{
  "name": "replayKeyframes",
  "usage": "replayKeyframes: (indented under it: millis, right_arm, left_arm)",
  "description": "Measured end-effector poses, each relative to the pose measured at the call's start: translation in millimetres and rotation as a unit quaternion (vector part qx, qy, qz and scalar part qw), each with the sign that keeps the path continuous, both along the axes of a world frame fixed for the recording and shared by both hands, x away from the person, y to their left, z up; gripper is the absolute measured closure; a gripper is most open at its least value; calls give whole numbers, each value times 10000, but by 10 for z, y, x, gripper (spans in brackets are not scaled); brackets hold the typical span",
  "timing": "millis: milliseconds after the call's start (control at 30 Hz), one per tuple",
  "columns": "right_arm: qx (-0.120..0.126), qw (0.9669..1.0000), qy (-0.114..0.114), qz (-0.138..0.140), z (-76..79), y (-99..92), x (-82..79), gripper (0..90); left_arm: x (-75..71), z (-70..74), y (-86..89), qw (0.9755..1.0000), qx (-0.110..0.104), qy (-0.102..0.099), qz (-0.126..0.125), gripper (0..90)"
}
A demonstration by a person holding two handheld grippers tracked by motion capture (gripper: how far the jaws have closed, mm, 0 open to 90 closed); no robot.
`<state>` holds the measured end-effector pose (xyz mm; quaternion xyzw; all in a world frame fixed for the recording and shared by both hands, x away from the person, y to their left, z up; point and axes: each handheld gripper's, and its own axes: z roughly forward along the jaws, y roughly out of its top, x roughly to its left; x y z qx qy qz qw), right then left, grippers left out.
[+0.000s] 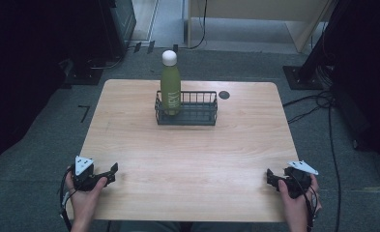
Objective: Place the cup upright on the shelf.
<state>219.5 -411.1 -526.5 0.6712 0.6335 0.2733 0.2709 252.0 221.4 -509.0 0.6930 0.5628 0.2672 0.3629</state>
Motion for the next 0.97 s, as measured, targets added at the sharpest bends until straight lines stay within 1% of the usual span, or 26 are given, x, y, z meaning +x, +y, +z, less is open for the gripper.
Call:
replayKeyframes:
  millis: [33, 100, 167, 233, 267, 333, 400, 433, 467, 500, 600, 667, 767, 833, 867, 967]
  right_arm:
    - [1, 10000, 0, -1, 0, 0, 0, 0]
    - [2, 10000, 2, -4, 0, 0, 0, 0]
    - [0, 10000, -1, -1, 0, 0, 0, 0]
    - [0, 10000, -1, -1, 0, 0, 0, 0]
    - [1, 10000, -1, -1, 0, 0, 0, 0]
    - [1, 10000, -1, -1, 0, 0, 0, 0]
    - [0, 10000, -2, 0, -1, 0, 0, 0]
    - [2, 10000, 0, -3, 0, 0, -1, 0]
    - [-1, 10000, -2, -1, 0, 0, 0, 0]
    - [3, 10000, -1, -3, 0, 0, -1, 0]
    - [-1, 10000, 0, 0, -1, 0, -1, 0]
    - [-1, 10000, 0, 0, -1, 0, -1, 0]
    - [0, 10000, -1, -2, -1, 0, -1, 0]
    - [2, 10000, -1, -3, 0, 1, -1, 0]
    - [-1, 10000, 1, 1, -1, 0, -1, 0]
    - [2, 10000, -2, 0, 0, 0, 0, 0]
  left_arm:
    - [-13, -9, 2, 10000, 73, 40, 11, 14]
    - [-40, -19, 19, 9999, 108, 102, 10, 14]
    - [-58, -24, 38, 9996, 196, 172, 59, 14]
    - [-55, -36, 57, 9990, 299, 292, 141, 14]
    - [-45, -46, 67, 9987, 276, 386, 170, 15]
    - [-25, -60, 64, 9983, 261, 494, 150, 15]
    - [3, -82, 34, 9971, 389, 646, 113, 15]
    - [11, -85, 22, 9966, 446, 687, 99, 16]
    - [23, -90, 15, 9959, 470, 766, 77, 16]
    - [29, -91, 18, 9959, 433, 796, 62, 16]
    - [37, -92, 20, 9959, 431, 798, 63, 15]
    - [36, -93, 17, 9958, 439, 800, 5, 15]
    - [35, -93, -12, 9959, 423, 798, 100, 15]
    - [24, -94, -60, 9957, 405, 797, 248, 15]
    - [14, -93, -71, 9956, 409, 808, 230, 15]
    - [-3, -94, -115, 9954, 411, 809, 314, 14]
